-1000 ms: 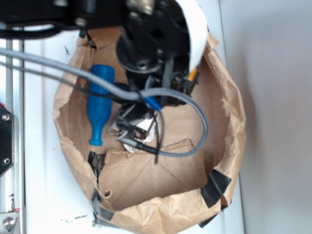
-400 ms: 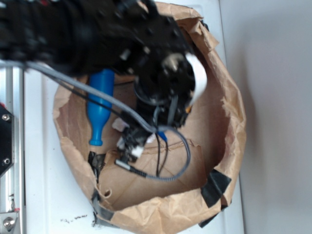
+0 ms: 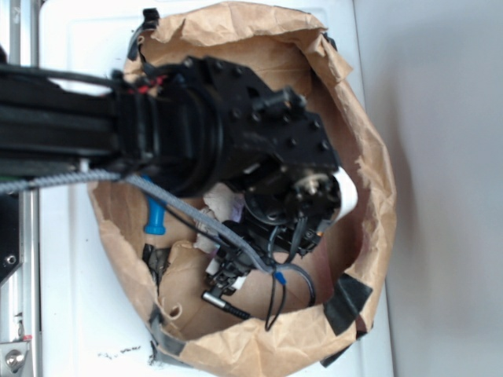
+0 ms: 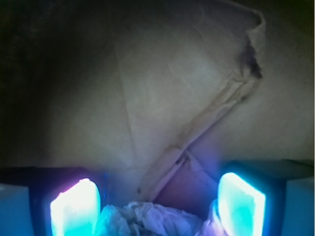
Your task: Grab the white paper.
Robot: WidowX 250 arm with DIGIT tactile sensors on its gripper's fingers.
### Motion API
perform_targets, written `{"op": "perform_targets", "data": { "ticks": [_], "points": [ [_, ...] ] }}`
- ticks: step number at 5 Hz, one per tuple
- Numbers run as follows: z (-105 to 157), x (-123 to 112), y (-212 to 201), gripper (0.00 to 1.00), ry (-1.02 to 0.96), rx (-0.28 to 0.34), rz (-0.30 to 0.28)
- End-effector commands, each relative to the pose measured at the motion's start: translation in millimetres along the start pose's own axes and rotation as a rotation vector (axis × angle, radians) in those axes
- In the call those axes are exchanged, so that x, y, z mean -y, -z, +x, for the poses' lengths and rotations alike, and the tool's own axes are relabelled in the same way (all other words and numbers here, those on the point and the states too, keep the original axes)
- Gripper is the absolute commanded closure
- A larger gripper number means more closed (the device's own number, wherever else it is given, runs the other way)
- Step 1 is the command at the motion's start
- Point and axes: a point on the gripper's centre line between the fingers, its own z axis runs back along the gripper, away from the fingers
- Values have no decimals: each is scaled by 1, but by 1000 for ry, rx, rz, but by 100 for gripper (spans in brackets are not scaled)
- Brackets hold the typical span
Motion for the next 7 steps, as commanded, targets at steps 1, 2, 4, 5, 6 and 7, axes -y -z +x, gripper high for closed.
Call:
{"op": "perform_targets", "data": {
  "ticks": [1,2,4,5,6,7],
  "points": [
    [8,9,1,100,70,37,49],
    [7,3,-19,100,40,107,41],
    [-20,-15,-68,0,-38,330,-7],
    [-31,-11,-80,0,-63,334,21],
    [-36,49,-87,0,-17,207,3],
    [-36,49,-87,0,-17,207,3]
  ]
}}
